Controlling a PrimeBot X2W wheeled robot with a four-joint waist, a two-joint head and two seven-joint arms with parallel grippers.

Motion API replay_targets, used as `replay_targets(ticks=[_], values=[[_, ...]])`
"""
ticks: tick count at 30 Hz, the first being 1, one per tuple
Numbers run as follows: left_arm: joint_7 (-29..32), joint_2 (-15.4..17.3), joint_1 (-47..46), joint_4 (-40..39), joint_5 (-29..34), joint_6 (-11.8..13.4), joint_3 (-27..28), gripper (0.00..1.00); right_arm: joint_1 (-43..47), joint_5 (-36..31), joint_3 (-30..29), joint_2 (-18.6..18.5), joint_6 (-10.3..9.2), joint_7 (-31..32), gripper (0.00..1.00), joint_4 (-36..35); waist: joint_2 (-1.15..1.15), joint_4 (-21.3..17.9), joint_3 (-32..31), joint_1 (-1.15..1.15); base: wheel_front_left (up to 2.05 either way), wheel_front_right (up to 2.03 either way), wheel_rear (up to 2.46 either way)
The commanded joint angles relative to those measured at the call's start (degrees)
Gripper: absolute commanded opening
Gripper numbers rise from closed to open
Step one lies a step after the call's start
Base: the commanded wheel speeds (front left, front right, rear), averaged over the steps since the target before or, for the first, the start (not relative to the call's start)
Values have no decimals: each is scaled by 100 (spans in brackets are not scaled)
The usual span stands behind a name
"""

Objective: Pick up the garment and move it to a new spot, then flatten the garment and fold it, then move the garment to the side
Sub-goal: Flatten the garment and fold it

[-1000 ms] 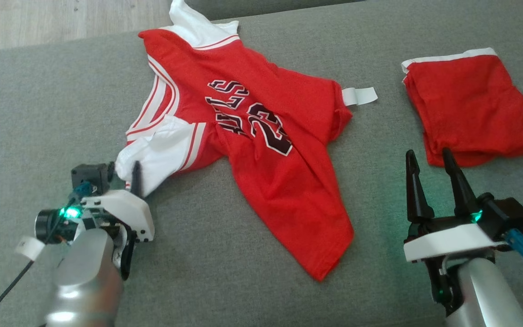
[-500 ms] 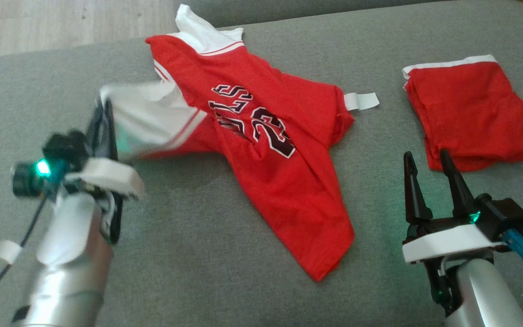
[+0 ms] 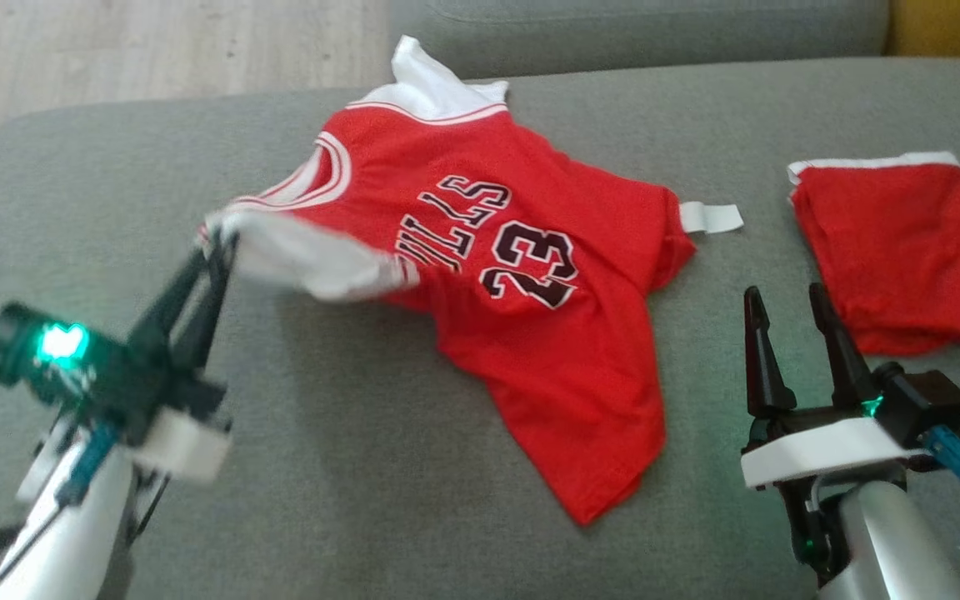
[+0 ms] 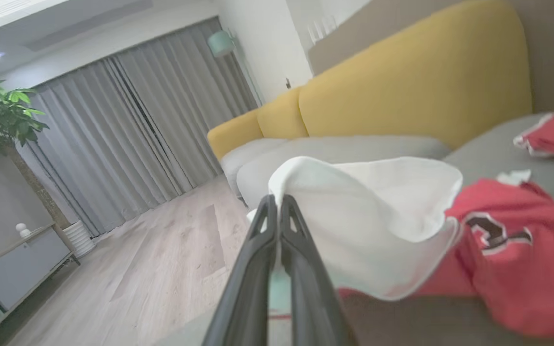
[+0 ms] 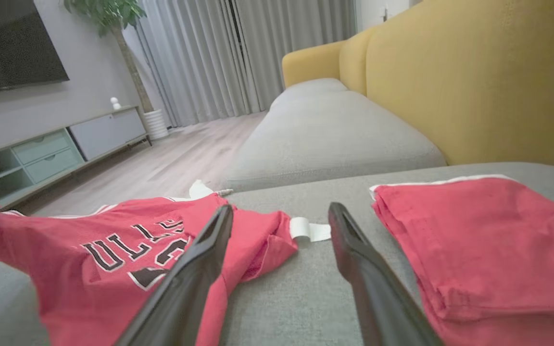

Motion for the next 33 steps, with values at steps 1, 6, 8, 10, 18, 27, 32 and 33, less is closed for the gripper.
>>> replay_targets(ticks=[1, 6, 8, 10, 18, 27, 32, 33], values=[[-28, 529, -6, -242, 208, -52, 31, 0, -21, 61, 147, 2, 39, -60, 100, -136, 0, 140, -106, 0, 0, 0, 0], [-29, 1257, 388, -183, 592, -103, -456, 0, 16, 83, 204, 2, 39, -60, 100, -84, 0, 291, -190, 0, 0, 0, 0], [-29, 1422, 472, -64, 645, -108, -562, 0, 21, 88, 216, 2, 39, -60, 100, -67, 0, 325, -218, 0, 0, 0, 0], [-29, 1494, 515, 37, 666, -107, -589, 0, 23, 88, 225, 2, 39, -60, 100, -60, 0, 334, -231, 0, 0, 0, 0], [-29, 1344, 549, 951, 445, 440, -314, 100, 40, 83, 246, 2, 39, -60, 100, -7, 0, 358, -322, 0, 0, 0, 0], [-29, 243, 420, -212, -863, 1140, 785, 100, 30, 66, 222, 2, 39, -60, 100, -31, 0, 347, -360, 0, 0, 0, 0], [-29, -459, 583, -897, -1357, 1048, 1197, 100, -2, 61, 173, 2, 39, -60, 100, -84, 0, 288, -355, 0, 0, 0, 0], [-29, -618, 628, -983, -1423, 1024, 1258, 100, -8, 64, 169, 2, 39, -60, 100, -96, 0, 275, -353, 0, 0, 0, 0]])
